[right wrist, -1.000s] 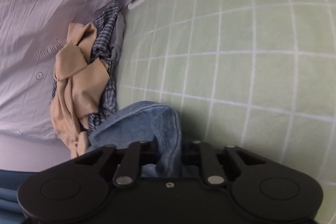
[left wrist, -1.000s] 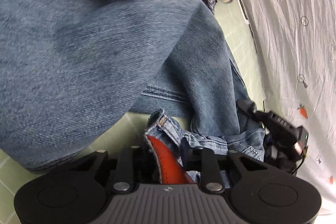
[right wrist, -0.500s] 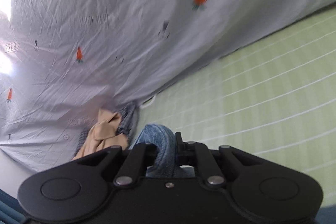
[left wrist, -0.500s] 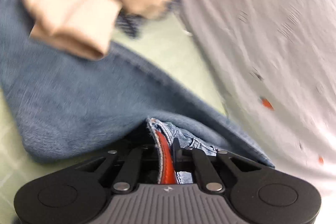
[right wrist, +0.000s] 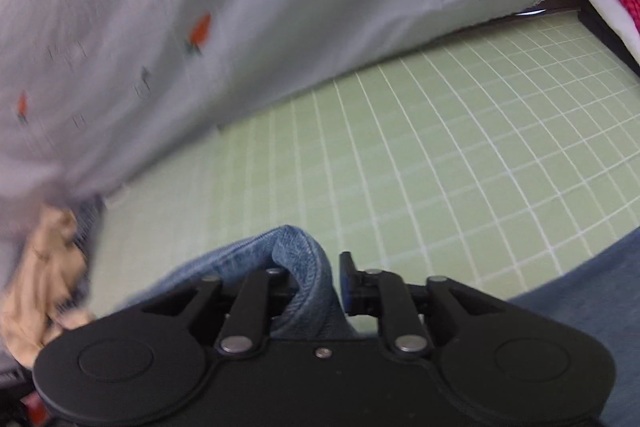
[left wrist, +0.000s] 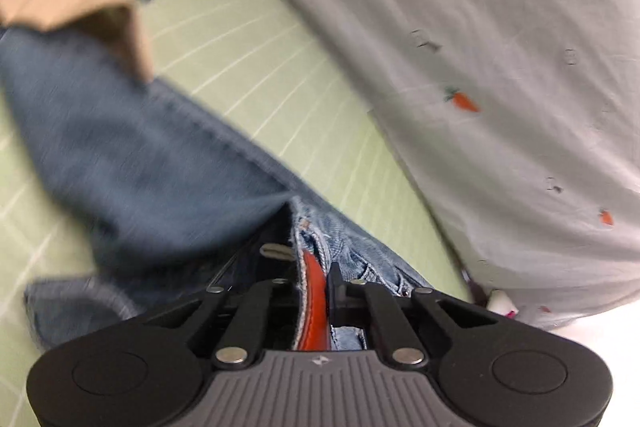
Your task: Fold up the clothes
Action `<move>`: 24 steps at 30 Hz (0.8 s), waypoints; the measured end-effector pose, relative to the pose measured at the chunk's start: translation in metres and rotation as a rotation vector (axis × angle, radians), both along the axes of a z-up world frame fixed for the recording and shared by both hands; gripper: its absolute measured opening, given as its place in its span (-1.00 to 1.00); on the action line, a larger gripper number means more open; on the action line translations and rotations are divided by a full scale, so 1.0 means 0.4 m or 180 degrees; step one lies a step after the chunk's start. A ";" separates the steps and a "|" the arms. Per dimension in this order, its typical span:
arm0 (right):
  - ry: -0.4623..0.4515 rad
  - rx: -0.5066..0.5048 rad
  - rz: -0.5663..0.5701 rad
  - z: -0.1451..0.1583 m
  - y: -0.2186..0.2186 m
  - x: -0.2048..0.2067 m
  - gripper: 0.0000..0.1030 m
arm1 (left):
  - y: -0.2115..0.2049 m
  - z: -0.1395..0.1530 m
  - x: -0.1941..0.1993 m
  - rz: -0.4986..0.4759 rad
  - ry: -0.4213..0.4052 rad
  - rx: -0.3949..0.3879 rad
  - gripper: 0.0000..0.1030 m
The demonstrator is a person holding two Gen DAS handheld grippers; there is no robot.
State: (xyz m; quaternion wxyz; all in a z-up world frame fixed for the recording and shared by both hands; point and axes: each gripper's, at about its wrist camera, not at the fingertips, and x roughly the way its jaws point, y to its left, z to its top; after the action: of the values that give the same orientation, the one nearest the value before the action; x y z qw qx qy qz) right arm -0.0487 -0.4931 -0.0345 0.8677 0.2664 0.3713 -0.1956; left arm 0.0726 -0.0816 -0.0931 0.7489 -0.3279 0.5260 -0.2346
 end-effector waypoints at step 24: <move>0.0170 0.0120 0.1230 -0.101 -0.016 0.334 0.42 | -0.075 -0.071 0.131 0.0102 0.0493 -0.0100 -0.77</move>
State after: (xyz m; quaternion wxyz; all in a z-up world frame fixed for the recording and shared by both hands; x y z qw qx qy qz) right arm 0.0848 -0.4996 -0.0748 0.8739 0.2010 0.4420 -0.0253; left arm 0.1251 -0.1117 -0.1214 0.7044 -0.3652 0.5732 -0.2047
